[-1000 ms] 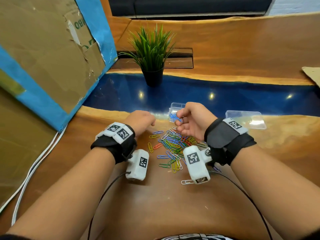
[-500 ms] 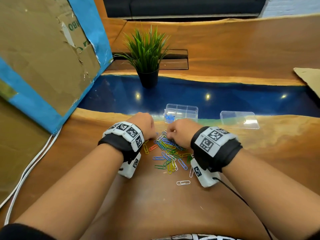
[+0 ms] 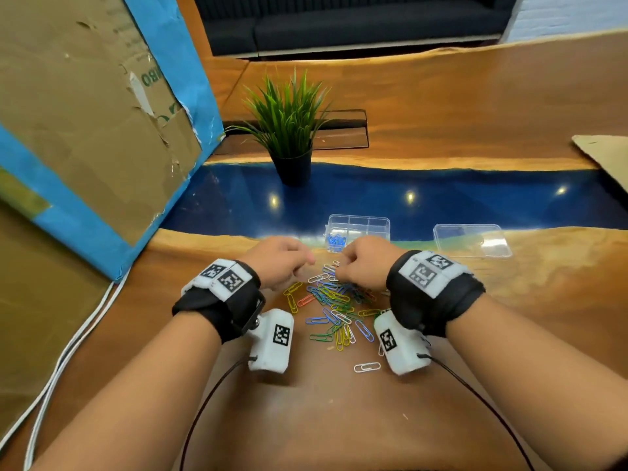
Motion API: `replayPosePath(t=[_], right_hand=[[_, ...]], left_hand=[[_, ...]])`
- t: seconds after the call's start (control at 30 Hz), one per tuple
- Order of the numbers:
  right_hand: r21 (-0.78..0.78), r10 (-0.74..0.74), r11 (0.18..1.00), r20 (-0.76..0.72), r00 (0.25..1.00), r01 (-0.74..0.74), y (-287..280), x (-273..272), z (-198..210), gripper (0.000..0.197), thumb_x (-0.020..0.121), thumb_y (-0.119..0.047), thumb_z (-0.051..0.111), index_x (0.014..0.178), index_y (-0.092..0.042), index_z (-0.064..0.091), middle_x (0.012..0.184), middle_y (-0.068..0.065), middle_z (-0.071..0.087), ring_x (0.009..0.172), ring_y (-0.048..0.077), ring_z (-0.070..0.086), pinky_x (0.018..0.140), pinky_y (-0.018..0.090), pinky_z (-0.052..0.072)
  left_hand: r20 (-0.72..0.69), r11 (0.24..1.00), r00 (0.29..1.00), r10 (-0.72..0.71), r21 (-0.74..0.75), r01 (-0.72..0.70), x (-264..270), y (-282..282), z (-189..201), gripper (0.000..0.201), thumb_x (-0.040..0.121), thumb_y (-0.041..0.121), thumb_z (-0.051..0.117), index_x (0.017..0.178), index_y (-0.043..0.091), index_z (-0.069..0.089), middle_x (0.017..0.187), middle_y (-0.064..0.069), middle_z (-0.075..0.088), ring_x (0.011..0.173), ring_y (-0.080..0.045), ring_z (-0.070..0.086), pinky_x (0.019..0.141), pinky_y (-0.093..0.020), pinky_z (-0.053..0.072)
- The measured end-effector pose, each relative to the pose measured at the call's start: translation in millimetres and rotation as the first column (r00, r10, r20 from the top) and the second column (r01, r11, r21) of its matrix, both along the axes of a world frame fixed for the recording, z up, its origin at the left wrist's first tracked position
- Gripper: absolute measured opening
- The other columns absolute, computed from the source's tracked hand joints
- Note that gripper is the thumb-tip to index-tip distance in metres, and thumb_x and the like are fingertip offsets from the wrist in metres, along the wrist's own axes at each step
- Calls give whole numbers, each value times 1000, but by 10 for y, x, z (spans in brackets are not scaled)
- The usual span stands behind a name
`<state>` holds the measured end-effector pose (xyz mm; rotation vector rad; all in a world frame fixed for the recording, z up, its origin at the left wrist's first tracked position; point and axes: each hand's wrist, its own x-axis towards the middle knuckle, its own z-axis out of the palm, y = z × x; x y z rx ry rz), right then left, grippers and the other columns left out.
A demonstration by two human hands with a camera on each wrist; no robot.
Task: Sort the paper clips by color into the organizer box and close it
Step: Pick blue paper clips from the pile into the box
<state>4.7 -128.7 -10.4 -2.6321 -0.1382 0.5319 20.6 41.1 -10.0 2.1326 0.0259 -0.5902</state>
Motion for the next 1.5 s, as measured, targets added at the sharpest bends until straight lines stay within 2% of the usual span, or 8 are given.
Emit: replayPosePath(t=[0.17,0.37,0.5,0.57,0.63,1.07,1.3,1.5], right_hand=[[627,-156,641,-458,875,442,-143,-45,5,17,88,2,48,80,-9,60,64,7,51,42,7,33,36,14,27],[645,-162,346,-674,721,681,-216,-66,-26,18,88,-6,39,79,-8,54,64,5,44,48,13,40,38,15,36],[542,-263,640,-512,818,545,-140,-74,-16,22,87,-26,55,70,-14,51,58,0,38,41,10,31,36,15,23],[248,-230,927,-214,949,280,-115,-107,1,21,81,-32,67,79,-11,66,59,0,48,51,15,45,45,20,34],[-8,-104,995,-26,994,104,-79,-142,-6,20,77,-29,73,84,-11,73,72,2,65,72,19,59,61,25,47],[-277,78,959,38,996,-65,-8,-108,-56,19,81,-28,67,92,-12,66,83,4,59,78,23,53,69,27,46],[62,-56,996,-128,990,64,-190,-121,16,20,86,-30,55,69,-20,50,72,0,55,69,21,50,62,25,39],[704,-131,495,-519,845,509,-294,-89,90,24,85,6,31,74,-12,43,65,9,56,49,15,45,41,16,41]], left_hand=[[-40,999,999,-23,47,24,15,9,-31,22,82,4,44,63,13,51,40,5,38,29,-9,29,37,-10,22],[158,854,921,-357,456,253,-54,24,-108,10,78,15,67,82,23,71,58,14,51,57,-6,49,53,-15,38],[178,765,869,-461,576,289,-58,2,-91,17,78,27,71,94,29,72,63,17,45,74,-9,48,69,-19,37],[176,724,844,-506,619,305,-63,-30,-51,19,80,29,69,98,29,72,62,16,44,76,-9,47,70,-19,36],[163,689,830,-534,653,315,-76,-69,-19,18,81,28,67,99,29,73,66,11,49,78,-11,50,69,-20,37],[56,601,797,-601,688,406,-44,-164,-13,8,72,24,68,79,21,67,82,2,67,73,-14,59,54,-20,40],[25,680,832,-555,590,436,4,-86,-115,14,71,24,67,64,19,55,60,3,51,57,-12,46,56,-24,39],[-87,974,970,-226,-9,226,20,-99,-47,32,81,3,50,53,16,43,47,3,43,34,-8,30,40,-13,25]])
